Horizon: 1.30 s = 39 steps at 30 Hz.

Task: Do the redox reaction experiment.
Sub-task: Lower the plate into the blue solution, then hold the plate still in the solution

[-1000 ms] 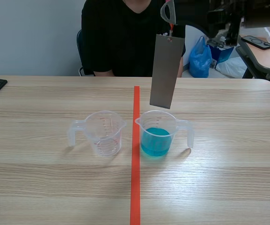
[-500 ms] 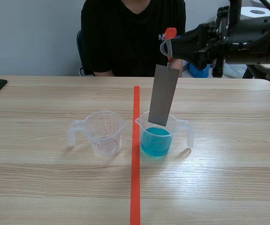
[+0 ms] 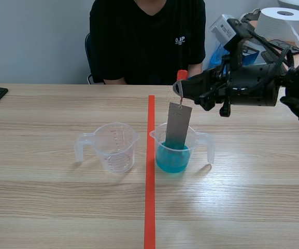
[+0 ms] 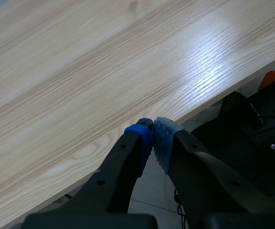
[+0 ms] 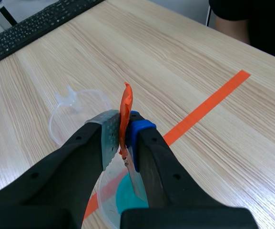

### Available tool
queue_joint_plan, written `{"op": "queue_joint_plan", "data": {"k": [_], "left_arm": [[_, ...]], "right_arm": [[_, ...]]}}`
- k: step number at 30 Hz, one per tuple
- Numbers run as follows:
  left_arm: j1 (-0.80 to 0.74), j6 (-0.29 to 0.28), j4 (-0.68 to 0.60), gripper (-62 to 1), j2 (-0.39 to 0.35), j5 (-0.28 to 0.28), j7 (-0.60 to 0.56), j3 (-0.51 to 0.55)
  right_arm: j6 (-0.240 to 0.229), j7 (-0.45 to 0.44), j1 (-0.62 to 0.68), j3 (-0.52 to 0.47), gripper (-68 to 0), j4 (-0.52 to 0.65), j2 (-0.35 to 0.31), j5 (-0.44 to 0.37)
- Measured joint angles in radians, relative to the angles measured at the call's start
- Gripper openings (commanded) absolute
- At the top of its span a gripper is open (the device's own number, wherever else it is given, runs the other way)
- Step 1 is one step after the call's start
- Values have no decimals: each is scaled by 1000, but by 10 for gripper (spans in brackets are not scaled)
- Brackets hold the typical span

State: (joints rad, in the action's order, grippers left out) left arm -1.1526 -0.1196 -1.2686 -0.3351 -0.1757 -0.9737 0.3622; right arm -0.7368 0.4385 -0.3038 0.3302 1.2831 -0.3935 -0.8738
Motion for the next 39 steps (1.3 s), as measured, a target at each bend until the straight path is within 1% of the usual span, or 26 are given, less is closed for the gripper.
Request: {"op": "queue_joint_plan", "data": {"k": [3, 8, 15, 39], "left_arm": [[0, 0, 0, -569, 0, 0, -1, 0], [0, 0, 0, -569, 0, 0, 0, 0], [0, 0, 0, -569, 0, 0, 0, 0], [0, 0, 0, -569, 0, 0, 0, 0]], "right_arm": [[0, -30, 0, 22, -658, -13, 0, 35], [0, -75, -1, 39, -658, -28, 0, 68], [-1, -87, -1, 39, -658, -29, 0, 85], [-1, -87, -1, 39, -658, -29, 0, 85]]}}
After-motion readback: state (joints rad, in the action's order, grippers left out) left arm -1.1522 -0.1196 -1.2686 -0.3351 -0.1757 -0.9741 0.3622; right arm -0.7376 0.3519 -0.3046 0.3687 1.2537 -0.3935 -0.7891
